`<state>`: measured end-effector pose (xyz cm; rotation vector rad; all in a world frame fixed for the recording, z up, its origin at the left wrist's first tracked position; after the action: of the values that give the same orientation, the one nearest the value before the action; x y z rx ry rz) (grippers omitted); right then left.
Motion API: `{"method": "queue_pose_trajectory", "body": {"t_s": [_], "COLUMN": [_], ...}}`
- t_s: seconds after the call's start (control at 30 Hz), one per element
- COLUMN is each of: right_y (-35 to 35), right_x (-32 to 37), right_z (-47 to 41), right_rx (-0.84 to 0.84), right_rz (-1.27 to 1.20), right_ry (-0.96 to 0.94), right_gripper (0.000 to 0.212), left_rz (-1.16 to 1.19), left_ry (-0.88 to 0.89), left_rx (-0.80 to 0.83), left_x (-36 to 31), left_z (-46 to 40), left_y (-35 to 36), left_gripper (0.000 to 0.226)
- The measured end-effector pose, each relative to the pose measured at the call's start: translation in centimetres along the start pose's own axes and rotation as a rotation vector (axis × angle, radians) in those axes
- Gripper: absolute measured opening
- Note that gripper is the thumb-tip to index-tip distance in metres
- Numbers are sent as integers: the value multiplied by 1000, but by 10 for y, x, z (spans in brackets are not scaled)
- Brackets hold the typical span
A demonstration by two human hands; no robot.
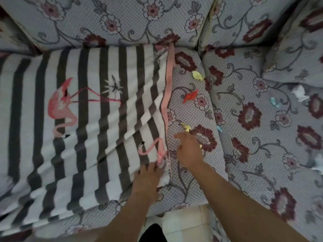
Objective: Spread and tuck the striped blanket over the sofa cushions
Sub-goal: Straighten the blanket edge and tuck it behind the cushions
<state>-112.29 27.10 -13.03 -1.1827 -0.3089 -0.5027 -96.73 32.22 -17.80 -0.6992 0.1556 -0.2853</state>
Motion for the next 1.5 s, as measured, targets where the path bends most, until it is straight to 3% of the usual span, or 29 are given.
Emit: {"method": "queue_pose_trajectory", "body": {"t_s": [0.07,0.13,0.2,0.3,0.33,0.43,0.53,0.6,0.7,0.83,0.97,1.03,1.13,1.23,1.37,1.5], "right_y": [0,5,12,17,15,6,9,14,25,50,71,75,81,73,53,57], "right_x": [-12,-21,-27,-41,-47,-64,-60,-46,-16,13,24,21,15,10,-5,-5], "right_z": [-4,-12,-19,-22,-22,-12,4,16,33,52,68,76,94,96,65,32], "right_rx": [13,77,144,206,193,130,64,55,137,232,194,192,350,410,150,142], "right_rz": [158,255,348,475,499,515,297,-53,-466,-837,-949,-870,-734,-544,-61,110], "right_ry": [-37,-107,-194,-254,-233,-108,-92,-69,28,137,152,165,169,102,55,14], "right_gripper": [60,73,79,75,70,57,41,26,25,31,33,24,9,6,45,66], "left_rz": [-70,-1,356,1363,1534,1568,1744,1888,2111,2203,2037,1901,1753,1883,2052,2152], "left_ry": [-17,-10,-58,-149,-183,-353,-464,-499,-454,-287,-319,-275,-388,-425,-458,-477], "left_rx": [-113,-126,-89,350,417,452,481,495,513,535,509,436,319,305,291,292], "left_x": [-4,-8,-7,-6,-4,9,14,15,16,16,16,14,16,15,21,29], "left_z": [-3,-9,-16,-14,-13,-8,-1,4,4,2,14,17,28,34,31,24], "left_y": [-3,-10,-19,-29,-32,-38,-40,-44,-51,-56,-57,-57,-47,-35,-27,-20], "left_gripper": [76,56,31,25,30,22,27,29,23,32,44,33,21,16,16,17]}}
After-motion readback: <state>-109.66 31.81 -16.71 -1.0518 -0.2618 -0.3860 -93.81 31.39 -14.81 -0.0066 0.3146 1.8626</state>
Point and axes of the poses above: each hand's wrist, its own z-axis away from the middle knuckle, its own y-axis out of the palm, x = y × z, the point moved 5 cm from there along -z, towards the middle knuckle, and after that the axes turned 13 degrees about -y, right-handed, at the moved point
